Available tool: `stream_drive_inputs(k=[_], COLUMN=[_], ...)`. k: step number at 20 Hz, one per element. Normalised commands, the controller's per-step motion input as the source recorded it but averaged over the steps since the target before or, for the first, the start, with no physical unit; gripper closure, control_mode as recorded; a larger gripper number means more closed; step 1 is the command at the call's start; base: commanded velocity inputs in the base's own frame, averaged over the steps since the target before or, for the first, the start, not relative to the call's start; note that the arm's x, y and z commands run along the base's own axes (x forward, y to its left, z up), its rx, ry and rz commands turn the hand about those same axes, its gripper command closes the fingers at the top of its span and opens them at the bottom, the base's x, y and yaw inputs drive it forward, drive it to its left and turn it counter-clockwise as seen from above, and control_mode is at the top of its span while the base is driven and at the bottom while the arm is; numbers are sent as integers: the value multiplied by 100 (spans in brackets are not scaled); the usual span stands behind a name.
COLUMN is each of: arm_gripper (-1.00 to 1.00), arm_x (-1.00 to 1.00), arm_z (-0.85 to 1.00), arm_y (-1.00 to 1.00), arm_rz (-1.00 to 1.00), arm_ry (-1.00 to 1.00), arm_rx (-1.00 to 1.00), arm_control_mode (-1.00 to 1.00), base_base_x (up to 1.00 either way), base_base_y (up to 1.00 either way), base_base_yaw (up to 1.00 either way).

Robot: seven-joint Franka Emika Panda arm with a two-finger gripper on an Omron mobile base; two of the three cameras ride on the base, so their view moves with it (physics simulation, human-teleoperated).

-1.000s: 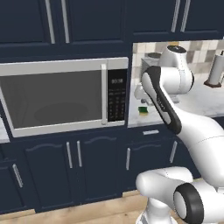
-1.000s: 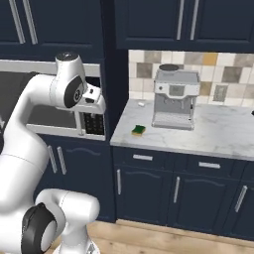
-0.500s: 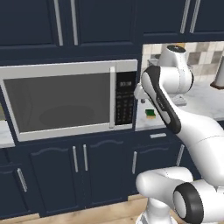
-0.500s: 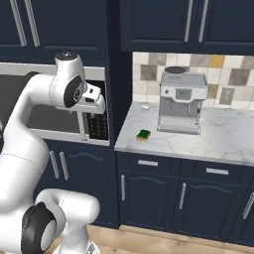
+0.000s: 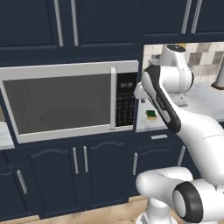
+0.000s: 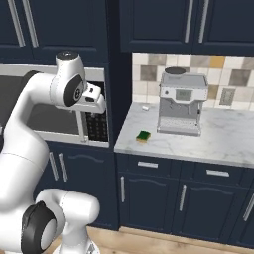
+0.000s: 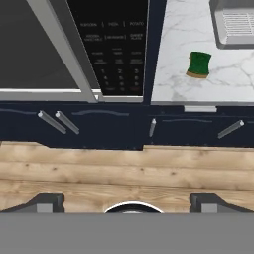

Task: Place the sponge inside the microwave to prepare for sanitizing.

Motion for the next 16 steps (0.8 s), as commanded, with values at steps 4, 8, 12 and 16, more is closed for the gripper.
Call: stream_drive_inputs(k=[4, 8, 12, 16], arm_gripper=[-100, -100, -100, -100], arm_x=[0, 0, 0, 0], arm_z=[0, 0, 0, 0], arm_y=[0, 0, 0, 0], arm_rz=[0, 0, 0, 0], arm_ry=[0, 0, 0, 0], arm_rx=[0, 0, 0, 0], arm_control_mode=[100, 100, 100, 100], base_base_x=[7, 0, 0, 0], base_base_y=[0, 0, 0, 0], base_base_yaw=[0, 0, 0, 0])
